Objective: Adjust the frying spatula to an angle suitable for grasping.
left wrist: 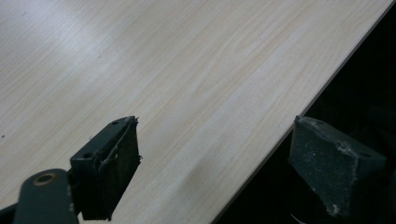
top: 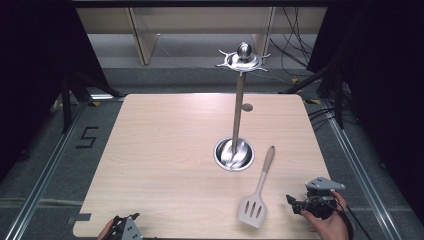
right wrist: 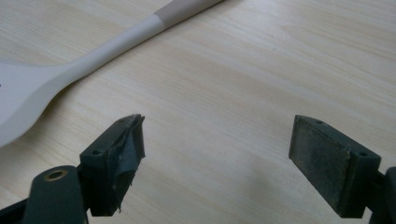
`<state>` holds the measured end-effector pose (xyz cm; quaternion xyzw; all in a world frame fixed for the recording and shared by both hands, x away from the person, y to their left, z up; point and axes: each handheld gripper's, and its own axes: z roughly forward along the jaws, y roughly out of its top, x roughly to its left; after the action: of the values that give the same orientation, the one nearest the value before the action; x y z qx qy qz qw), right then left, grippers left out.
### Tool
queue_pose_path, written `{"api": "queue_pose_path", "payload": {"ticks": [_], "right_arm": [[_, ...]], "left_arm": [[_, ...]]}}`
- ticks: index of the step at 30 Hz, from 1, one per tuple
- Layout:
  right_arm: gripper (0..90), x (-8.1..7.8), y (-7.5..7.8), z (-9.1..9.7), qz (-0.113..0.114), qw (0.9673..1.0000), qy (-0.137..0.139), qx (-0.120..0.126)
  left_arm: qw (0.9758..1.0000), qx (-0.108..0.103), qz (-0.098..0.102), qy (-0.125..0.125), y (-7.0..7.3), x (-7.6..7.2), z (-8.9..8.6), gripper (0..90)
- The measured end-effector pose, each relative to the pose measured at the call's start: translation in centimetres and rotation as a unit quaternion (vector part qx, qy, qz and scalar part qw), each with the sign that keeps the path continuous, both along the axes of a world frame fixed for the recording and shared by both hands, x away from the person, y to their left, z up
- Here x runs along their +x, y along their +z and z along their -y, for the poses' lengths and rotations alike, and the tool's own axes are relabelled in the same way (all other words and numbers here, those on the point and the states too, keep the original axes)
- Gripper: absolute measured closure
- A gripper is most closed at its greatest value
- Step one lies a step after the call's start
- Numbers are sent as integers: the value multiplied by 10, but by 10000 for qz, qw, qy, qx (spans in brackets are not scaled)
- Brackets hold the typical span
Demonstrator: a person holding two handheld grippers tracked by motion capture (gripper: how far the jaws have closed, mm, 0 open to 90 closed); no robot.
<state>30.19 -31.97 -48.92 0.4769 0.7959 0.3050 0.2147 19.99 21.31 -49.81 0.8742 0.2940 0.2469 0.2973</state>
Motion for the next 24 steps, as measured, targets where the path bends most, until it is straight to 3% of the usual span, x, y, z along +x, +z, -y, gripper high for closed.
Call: {"api": "queue_pose_path", "payload": {"ticks": [3,5,7,9,10,13,16,17,19,24], "right_arm": [[190,0,1,-1,-2,10000,59,21],[190,-1,1,-4,-147,9997,-125,145],[189,2,0,-1,54,9999,108,-29],[190,1,2,-6,-102,9999,-54,92],[191,5,2,-5,39,9999,128,-35],[191,6,4,-9,-26,10000,11,18],[186,12,8,-13,-64,9999,73,71],[186,16,8,-12,148,9996,245,21],[185,19,9,-15,158,9996,237,65],[185,24,10,-21,-59,9998,157,116]], "left_arm": [[10000,48,30,-17,1,0,0,153],[10000,39,27,-10,1,0,0,153],[10000,44,27,-18,1,0,0,152],[10000,6,7,-15,0,0,0,153],[10000,8,7,-21,0,0,0,153],[10000,17,4,-36,0,0,1,152],[10000,9,0,-25,-1,0,1,153],[10000,6,-1,-30,-1,0,1,153],[10000,6,-3,-41,-1,0,0,152],[10000,55,52,-55,-2,0,2,153]]}}
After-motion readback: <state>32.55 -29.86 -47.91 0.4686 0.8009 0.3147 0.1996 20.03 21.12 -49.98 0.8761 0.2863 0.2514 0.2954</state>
